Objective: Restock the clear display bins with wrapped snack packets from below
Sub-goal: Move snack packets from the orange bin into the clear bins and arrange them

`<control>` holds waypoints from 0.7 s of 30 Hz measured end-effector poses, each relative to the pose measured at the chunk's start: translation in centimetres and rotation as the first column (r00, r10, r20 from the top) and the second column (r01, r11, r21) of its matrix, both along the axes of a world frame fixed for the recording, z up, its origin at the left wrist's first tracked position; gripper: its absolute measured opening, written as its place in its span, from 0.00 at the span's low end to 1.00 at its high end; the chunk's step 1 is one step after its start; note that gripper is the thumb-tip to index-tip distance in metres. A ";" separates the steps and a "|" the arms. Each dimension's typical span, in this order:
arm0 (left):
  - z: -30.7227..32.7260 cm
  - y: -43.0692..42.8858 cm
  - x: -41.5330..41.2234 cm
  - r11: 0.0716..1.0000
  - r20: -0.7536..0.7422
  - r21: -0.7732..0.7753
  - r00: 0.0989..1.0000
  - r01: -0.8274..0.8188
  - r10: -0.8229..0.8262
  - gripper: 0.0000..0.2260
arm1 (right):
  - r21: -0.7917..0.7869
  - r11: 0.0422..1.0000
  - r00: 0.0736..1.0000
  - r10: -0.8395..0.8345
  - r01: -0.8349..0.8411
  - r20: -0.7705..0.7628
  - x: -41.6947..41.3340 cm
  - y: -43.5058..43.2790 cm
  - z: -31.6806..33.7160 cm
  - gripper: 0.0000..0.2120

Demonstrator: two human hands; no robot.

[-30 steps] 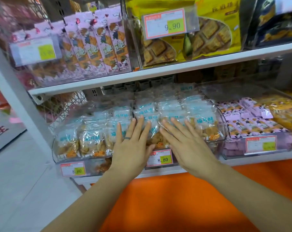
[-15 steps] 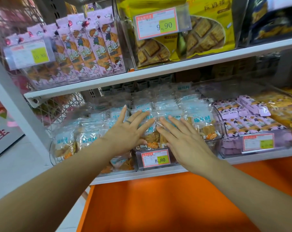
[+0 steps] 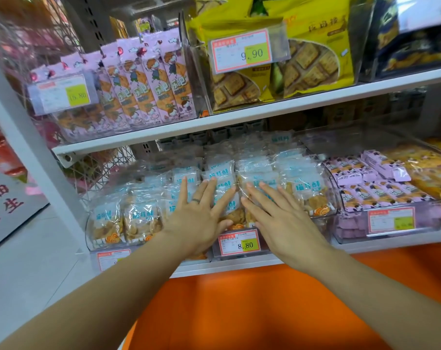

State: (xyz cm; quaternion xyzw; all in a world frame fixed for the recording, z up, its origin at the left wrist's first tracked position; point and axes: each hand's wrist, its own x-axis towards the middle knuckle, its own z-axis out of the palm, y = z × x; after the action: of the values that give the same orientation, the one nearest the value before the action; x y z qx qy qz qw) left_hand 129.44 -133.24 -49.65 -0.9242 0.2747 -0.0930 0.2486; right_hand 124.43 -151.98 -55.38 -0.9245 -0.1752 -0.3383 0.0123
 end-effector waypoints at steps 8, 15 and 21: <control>-1.6 -1.3 0.1 0.954 0.167 -0.262 0.980 0.148 -0.106 0.29 | 0.030 0.997 0.998 -0.067 0.067 0.013 0.0 0.0 0.1 0.25; -3.5 -1.5 0.5 0.948 0.123 -0.316 0.992 0.032 0.007 0.28 | -0.052 0.997 0.994 -0.063 0.058 -0.085 1.3 -0.6 0.0 0.27; -2.2 -2.9 -1.6 0.861 0.197 -0.479 0.977 0.173 -0.086 0.27 | 0.093 0.992 0.978 0.104 -0.088 -0.182 -1.0 -2.0 1.4 0.26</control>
State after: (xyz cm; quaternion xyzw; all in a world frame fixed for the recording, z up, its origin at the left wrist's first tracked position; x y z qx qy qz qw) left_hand 127.79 -136.09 -51.83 -0.9250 0.2815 -0.2544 0.0202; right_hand 123.40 -153.96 -54.02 -0.9412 -0.2033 -0.2565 0.0843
